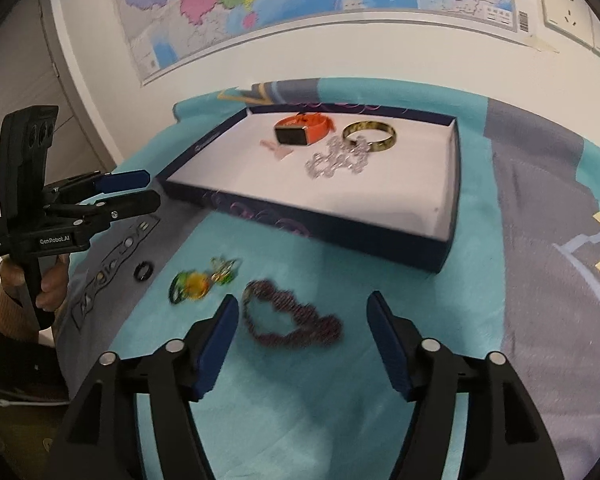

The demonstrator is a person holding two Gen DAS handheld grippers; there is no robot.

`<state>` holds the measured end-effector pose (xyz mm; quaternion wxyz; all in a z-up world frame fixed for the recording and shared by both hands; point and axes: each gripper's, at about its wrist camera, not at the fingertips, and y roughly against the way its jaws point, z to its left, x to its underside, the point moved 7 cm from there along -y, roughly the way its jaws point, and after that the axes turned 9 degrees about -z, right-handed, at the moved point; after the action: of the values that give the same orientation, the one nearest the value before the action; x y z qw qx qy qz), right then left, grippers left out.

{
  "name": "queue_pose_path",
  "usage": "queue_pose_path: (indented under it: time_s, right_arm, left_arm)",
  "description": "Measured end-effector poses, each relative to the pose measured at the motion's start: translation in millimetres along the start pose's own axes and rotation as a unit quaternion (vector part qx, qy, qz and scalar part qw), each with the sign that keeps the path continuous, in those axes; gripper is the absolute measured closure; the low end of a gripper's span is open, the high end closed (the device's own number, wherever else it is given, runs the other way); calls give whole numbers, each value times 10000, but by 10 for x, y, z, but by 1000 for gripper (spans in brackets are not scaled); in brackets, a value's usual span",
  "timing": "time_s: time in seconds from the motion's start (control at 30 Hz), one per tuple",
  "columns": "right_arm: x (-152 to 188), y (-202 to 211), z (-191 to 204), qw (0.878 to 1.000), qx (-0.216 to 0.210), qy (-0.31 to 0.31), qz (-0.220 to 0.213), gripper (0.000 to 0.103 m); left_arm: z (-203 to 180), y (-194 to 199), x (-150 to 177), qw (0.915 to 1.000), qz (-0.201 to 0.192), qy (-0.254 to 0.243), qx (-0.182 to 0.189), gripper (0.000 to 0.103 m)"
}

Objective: Organize jewelry
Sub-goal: 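Withdraw both tools from the box toward the remaining jewelry, then reach the left tool to the black ring while the right tool grasps the dark beaded bracelet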

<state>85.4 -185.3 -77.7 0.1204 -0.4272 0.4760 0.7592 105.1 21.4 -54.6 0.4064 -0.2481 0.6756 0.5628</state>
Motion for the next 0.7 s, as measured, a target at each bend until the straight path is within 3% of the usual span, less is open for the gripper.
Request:
queue_pose_path:
  time_s: [0.53, 0.7]
  right_arm:
    - [106, -141, 156, 9996, 223, 99, 140, 36]
    - [113, -158, 171, 9990, 372, 201, 162, 38]
  left_arm:
    - [-189, 210, 466, 9993, 285, -105, 211, 30]
    - [-252, 164, 535, 9985, 458, -184, 254, 45]
